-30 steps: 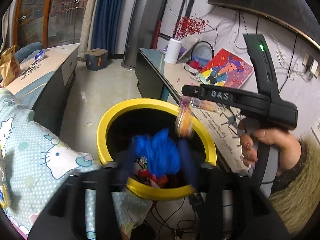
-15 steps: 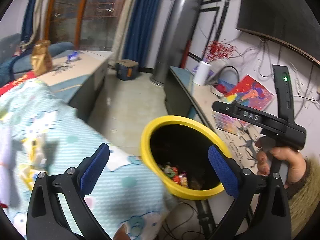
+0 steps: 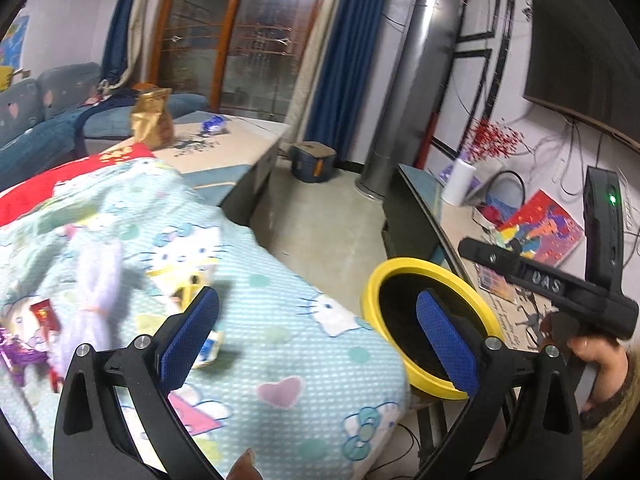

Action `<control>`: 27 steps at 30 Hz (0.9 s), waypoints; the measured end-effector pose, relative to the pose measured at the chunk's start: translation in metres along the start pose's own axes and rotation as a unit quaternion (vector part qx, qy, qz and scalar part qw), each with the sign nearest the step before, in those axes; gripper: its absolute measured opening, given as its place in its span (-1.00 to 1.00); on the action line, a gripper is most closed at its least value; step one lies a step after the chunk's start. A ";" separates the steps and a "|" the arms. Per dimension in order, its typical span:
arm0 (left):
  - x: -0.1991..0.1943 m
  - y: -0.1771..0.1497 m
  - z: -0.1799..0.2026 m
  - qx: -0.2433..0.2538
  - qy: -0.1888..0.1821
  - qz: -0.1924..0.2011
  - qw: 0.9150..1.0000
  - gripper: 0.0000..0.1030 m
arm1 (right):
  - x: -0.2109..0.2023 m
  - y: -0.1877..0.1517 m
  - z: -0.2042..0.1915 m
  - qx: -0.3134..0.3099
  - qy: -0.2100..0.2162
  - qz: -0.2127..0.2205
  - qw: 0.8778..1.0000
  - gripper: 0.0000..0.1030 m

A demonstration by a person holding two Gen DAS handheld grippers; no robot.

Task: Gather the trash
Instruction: 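Move both tools back over the remaining trash on the bed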

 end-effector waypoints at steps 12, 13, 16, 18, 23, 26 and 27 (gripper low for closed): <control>-0.038 0.007 -0.056 -0.040 0.051 0.034 0.997 0.87 | 0.000 -0.016 -0.070 -0.059 0.047 -0.015 0.997 0.22; -0.040 0.007 -0.060 -0.043 0.054 0.036 0.997 0.87 | 0.001 -0.018 -0.075 -0.063 0.051 -0.017 0.997 0.22; -0.047 0.007 -0.073 -0.055 0.064 0.040 0.996 0.87 | 0.003 -0.023 -0.091 -0.076 0.060 -0.023 0.995 0.22; -0.051 0.006 -0.083 -0.063 0.070 0.042 0.995 0.87 | 0.004 -0.026 -0.099 -0.081 0.064 -0.026 0.994 0.22; -0.063 0.003 -0.109 -0.084 0.088 0.047 0.991 0.87 | 0.008 -0.036 -0.125 -0.103 0.083 -0.038 0.991 0.22; -0.068 0.000 -0.123 -0.097 0.099 0.050 0.989 0.87 | 0.010 -0.042 -0.142 -0.117 0.094 -0.044 0.988 0.22; -0.070 -0.001 -0.129 -0.103 0.104 0.050 0.988 0.87 | 0.011 -0.043 -0.146 -0.119 0.096 -0.045 0.987 0.22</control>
Point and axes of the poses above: each gripper's, at about its wrist camera, not at the fingertips, and x roughly the way its jaws point, z to its right, y to its top, the point moved 7 cm from there along x, roughly the way its jaws point, and after that the axes turned 8 degrees about -z, right-handed, at the moved point
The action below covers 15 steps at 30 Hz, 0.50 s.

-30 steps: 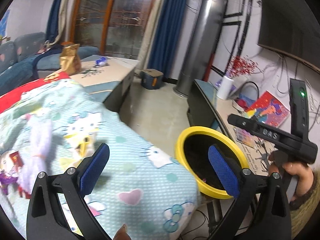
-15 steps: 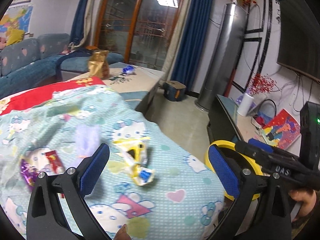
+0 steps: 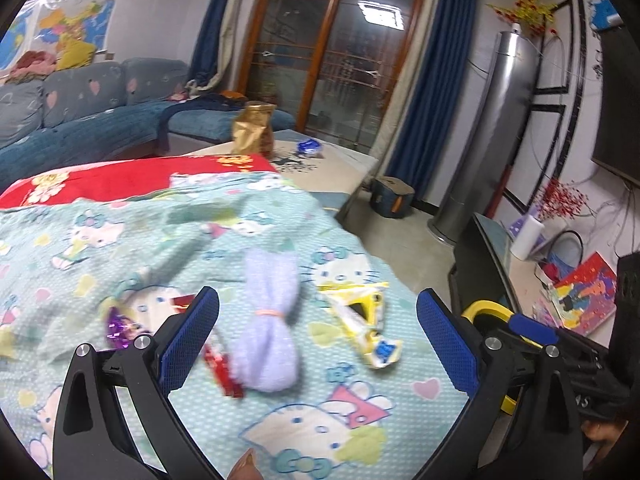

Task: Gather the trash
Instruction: 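Move both tools back over the remaining trash on the bed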

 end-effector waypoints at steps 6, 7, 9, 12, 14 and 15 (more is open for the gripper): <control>-0.005 -0.002 -0.035 -0.028 0.027 0.003 0.999 0.87 | 0.009 0.000 -0.032 -0.020 0.024 -0.007 0.999 0.22; -0.006 -0.002 -0.040 -0.032 0.031 0.004 0.999 0.87 | 0.011 -0.001 -0.036 -0.023 0.028 -0.008 0.999 0.22; -0.008 -0.003 -0.053 -0.041 0.039 0.005 0.998 0.87 | 0.014 0.000 -0.046 -0.030 0.035 -0.010 0.999 0.22; -0.011 -0.004 -0.070 -0.056 0.052 0.006 0.997 0.87 | 0.021 0.002 -0.063 -0.045 0.045 -0.014 0.998 0.22; -0.012 -0.006 -0.081 -0.066 0.060 0.005 0.996 0.87 | 0.026 0.003 -0.074 -0.054 0.054 -0.018 0.997 0.22; -0.013 -0.007 -0.090 -0.075 0.067 0.004 0.995 0.87 | 0.028 0.004 -0.078 -0.057 0.057 -0.019 0.997 0.22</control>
Point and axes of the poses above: each gripper's, at about its wrist camera, not at the fingertips, and x roughly the way its jaws point, z to its right, y to its top, the point moved 7 cm from there along x, roughly the way its jaws point, and after that the axes turned 8 degrees about -z, right-handed, at the moved point
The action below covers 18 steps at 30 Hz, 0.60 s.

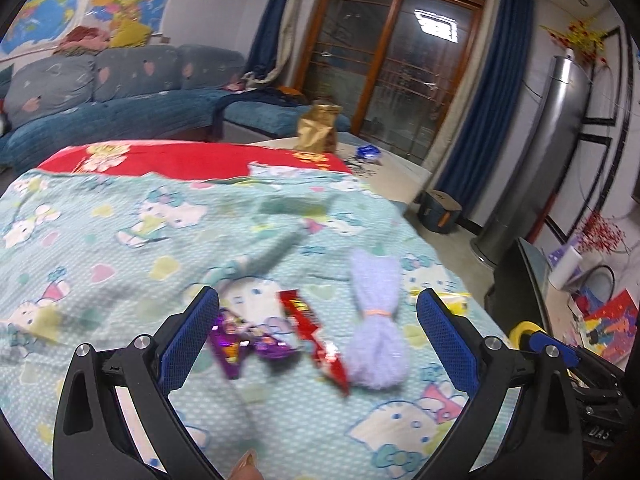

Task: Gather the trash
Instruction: 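Move both tools back over the remaining trash on the bed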

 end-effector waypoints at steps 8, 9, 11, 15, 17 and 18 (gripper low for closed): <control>0.003 -0.005 -0.042 -0.038 0.031 -0.011 0.999 0.87 | 0.029 0.005 -0.024 -0.015 0.018 -0.023 0.999 0.22; 0.005 -0.007 -0.047 -0.043 0.033 -0.016 0.998 0.87 | 0.032 0.004 -0.026 -0.014 0.020 -0.026 0.999 0.22; 0.008 -0.011 -0.053 -0.054 0.029 -0.024 0.998 0.87 | 0.039 0.005 -0.029 -0.014 0.026 -0.033 0.999 0.18; 0.020 -0.020 -0.062 -0.086 0.011 -0.050 0.995 0.86 | 0.057 0.002 -0.034 -0.007 0.029 -0.054 0.998 0.04; 0.025 -0.023 -0.064 -0.094 0.002 -0.059 0.994 0.86 | 0.063 0.001 -0.036 -0.004 0.032 -0.062 0.998 -0.06; 0.028 -0.025 -0.065 -0.098 -0.003 -0.064 0.993 0.86 | 0.067 0.000 -0.037 -0.001 0.033 -0.067 0.997 -0.09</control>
Point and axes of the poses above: each gripper's, at about its wrist camera, not at the fingertips, and x roughly the way its jaws point, z to its right, y to its top, the point moved 7 cm from there along x, roughly the way its jaws point, and after that the axes turned 8 degrees about -z, right-handed, at the moved point
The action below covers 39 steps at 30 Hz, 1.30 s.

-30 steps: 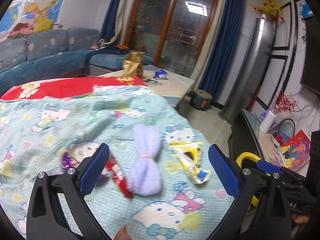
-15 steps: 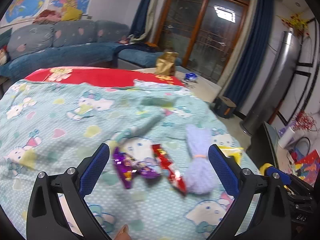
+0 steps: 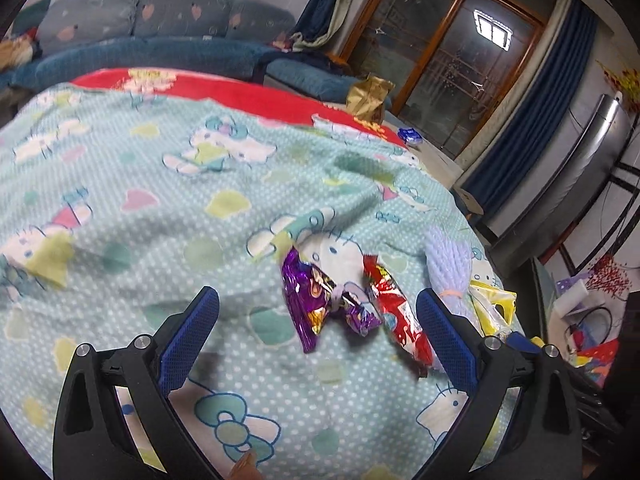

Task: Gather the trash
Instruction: 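Move both tools back over the remaining trash on the bed, then grasp the purple wrapper with the left tool while the right tool grasps the white mesh bundle, then carry the purple wrapper and white mesh bundle over the yellow bin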

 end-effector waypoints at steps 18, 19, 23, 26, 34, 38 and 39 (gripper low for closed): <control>0.037 -0.011 0.007 -0.009 -0.015 -0.045 0.999 0.46 | 0.011 -0.016 0.006 0.018 0.019 -0.022 0.999 -0.76; 0.038 -0.011 0.006 -0.010 -0.014 -0.044 0.999 0.38 | 0.009 -0.016 0.005 0.014 0.017 -0.019 1.000 -0.76; 0.039 -0.009 0.003 -0.011 -0.009 -0.045 0.999 -0.02 | 0.000 -0.017 0.004 0.006 0.015 -0.010 1.000 -0.78; 0.037 -0.009 0.003 -0.005 -0.003 -0.045 0.999 -0.35 | -0.009 -0.018 0.003 -0.001 0.010 -0.001 1.000 -0.79; 0.011 -0.004 0.014 0.009 -0.020 -0.020 1.000 -0.53 | -0.030 -0.016 0.005 -0.009 0.008 0.019 1.000 -0.79; -0.006 -0.001 0.030 0.028 -0.033 -0.002 0.999 -0.54 | -0.043 -0.016 0.010 -0.009 0.004 0.033 0.999 -0.79; -0.009 0.000 0.035 0.033 -0.035 0.001 0.999 -0.54 | -0.046 -0.016 0.012 -0.008 0.004 0.035 0.999 -0.79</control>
Point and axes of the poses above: each gripper's, at about its wrist camera, not at the fingertips, and x roughly the way its jaws point, z to its right, y to its top, the point moved 7 cm from there along x, roughly the way its jaws point, and after that the axes turned 8 degrees about -z, right-handed, at the moved point
